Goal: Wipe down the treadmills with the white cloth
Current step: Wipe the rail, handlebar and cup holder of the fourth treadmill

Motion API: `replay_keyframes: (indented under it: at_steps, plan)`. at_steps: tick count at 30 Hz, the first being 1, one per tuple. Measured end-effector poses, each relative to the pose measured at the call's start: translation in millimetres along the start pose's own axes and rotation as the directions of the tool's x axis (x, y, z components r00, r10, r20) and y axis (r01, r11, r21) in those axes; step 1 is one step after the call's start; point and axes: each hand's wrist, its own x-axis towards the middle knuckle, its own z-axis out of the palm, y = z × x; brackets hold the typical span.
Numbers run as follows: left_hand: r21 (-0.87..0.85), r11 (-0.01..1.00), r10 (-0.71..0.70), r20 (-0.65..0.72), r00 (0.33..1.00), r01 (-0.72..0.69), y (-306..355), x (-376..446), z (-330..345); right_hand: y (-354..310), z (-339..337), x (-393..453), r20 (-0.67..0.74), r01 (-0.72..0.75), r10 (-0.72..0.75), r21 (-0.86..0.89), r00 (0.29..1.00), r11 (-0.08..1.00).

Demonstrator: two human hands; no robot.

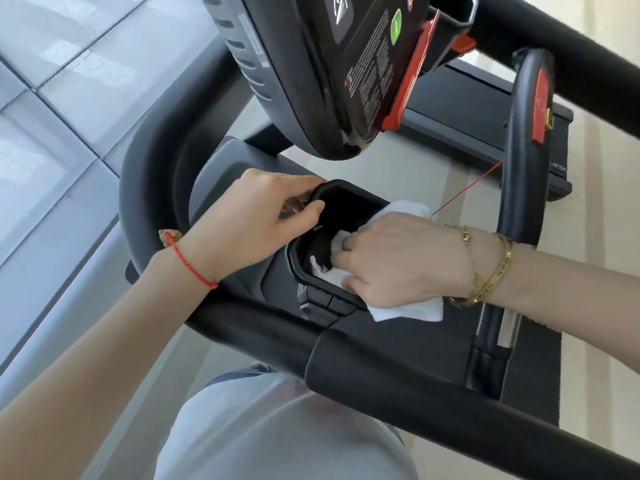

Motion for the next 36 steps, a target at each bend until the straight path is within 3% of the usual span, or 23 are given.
replay_keyframes:
  at_steps: [4, 13, 16, 21, 27, 32, 36]
  plan:
    - [0.012, 0.999, -0.031, 0.016, 0.999, 0.031, -1.5, -0.4, -1.1, 0.3, -1.7, -4.4, 0.015, 0.028, -0.028, 0.014, 1.0, 1.0]
    - [-0.013, 0.999, -0.051, 0.032, 0.998, 0.051, -3.4, 0.4, 0.6, 9.4, 1.6, -45.4, -0.249, 0.11, -0.057, 0.206, 0.967, 0.972]
    - [-0.014, 0.999, -0.049, 0.032, 0.998, 0.049, -3.7, 1.4, 0.3, 7.5, -2.6, -44.2, -0.18, 0.047, -0.001, 0.248, 0.984, 0.968]
    - [-0.013, 0.999, -0.032, 0.047, 0.998, 0.033, -2.9, 1.7, -0.7, 1.2, 2.5, -8.7, -0.051, -0.026, 0.034, 0.16, 0.998, 0.987]
    - [-0.024, 0.999, -0.036, 0.02, 0.999, 0.036, -4.7, 0.5, 0.5, 6.5, 5.7, -36.4, -0.227, 0.044, 0.005, 0.207, 0.974, 0.977]
    - [-0.026, 0.998, -0.048, 0.021, 0.999, 0.049, -4.0, -1.2, 2.2, 11.3, 12.4, -64.4, -0.426, 0.069, 0.114, 0.392, 0.898, 0.917]
    - [-0.049, 0.997, -0.052, 0.019, 0.998, 0.053, -3.7, -0.7, 2.4, 11.6, 11.2, -58.2, -0.663, -0.003, 0.276, 0.382, 0.695, 0.924]
